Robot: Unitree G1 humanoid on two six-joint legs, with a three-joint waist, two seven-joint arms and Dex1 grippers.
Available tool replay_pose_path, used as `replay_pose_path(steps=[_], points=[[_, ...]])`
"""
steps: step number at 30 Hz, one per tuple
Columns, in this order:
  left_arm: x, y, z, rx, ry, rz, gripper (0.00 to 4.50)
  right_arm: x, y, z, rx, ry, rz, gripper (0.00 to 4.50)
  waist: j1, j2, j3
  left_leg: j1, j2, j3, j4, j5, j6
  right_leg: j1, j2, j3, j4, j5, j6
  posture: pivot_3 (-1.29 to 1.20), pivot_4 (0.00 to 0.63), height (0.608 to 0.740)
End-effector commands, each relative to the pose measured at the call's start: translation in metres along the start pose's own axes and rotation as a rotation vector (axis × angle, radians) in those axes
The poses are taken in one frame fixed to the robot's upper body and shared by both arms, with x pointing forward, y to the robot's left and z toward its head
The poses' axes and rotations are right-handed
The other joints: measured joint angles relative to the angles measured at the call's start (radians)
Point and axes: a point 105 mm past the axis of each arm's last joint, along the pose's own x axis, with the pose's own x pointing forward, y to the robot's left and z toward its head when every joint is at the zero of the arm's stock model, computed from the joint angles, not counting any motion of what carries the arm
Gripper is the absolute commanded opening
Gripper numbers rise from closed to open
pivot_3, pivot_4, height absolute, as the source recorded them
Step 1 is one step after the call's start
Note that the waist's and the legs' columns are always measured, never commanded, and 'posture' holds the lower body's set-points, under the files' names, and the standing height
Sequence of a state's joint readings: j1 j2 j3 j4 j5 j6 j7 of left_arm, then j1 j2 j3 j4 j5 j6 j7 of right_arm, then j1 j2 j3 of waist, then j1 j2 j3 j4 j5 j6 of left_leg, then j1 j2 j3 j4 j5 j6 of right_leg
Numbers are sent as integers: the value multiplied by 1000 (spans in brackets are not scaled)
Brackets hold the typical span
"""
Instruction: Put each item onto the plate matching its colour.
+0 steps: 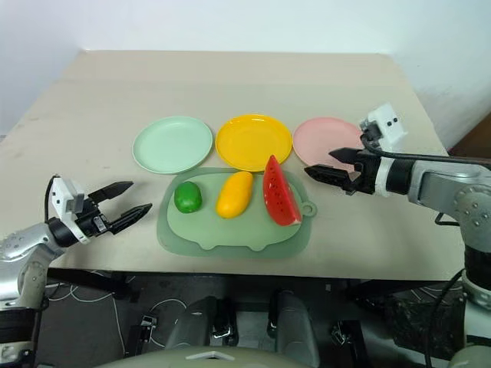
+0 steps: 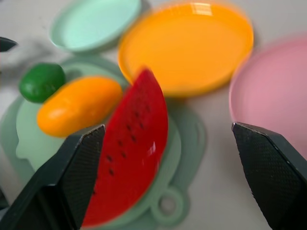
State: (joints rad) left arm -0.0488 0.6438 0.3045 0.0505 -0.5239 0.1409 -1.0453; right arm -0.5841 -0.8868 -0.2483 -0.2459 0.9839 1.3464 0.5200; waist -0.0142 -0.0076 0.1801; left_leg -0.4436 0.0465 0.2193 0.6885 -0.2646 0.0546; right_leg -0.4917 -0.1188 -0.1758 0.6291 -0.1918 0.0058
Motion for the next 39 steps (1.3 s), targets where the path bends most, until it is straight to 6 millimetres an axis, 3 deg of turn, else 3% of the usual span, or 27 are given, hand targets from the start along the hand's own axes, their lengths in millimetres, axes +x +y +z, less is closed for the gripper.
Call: replay_pose_path(steps=[1,5,16,20,24,33,39], points=[[3,1,5,32,-22,-8,4487,2,15,12,19,51,44,4500,-4,0,0,0,0,0,0,0,0,0,0,0,0,0,0,0,150,696],[5,3,-1,29,-18,1,4487,14,26,8,31,122,71,4500,-2,0,0,0,1,0,0,0,0,-1,1,0,1,0,0,0,150,696],[7,-3,6,32,-45,-37,4487,53,31,-13,59,267,47,4500,-4,0,0,-1,1,2,0,0,0,-2,0,0,2,2,2,0,150,696],[9,-8,10,15,-72,-63,4487,68,25,-25,93,329,-14,4500,-5,0,0,-1,1,2,0,0,0,-2,0,0,2,2,3,0,150,696],[8,-17,14,3,-78,-121,4487,69,22,-27,101,350,-41,4500,-4,0,0,-1,1,3,0,0,0,-2,0,0,2,2,3,0,150,696],[14,-24,46,35,-114,-220,4487,73,24,-34,114,378,-49,4500,-5,0,0,-1,1,3,0,0,0,-2,1,1,3,2,4,0,150,696],[18,-31,52,70,-105,-269,4487,74,21,-37,113,394,-72,4500,-5,0,0,-1,1,3,0,0,0,-2,1,1,3,3,4,0,150,696]])
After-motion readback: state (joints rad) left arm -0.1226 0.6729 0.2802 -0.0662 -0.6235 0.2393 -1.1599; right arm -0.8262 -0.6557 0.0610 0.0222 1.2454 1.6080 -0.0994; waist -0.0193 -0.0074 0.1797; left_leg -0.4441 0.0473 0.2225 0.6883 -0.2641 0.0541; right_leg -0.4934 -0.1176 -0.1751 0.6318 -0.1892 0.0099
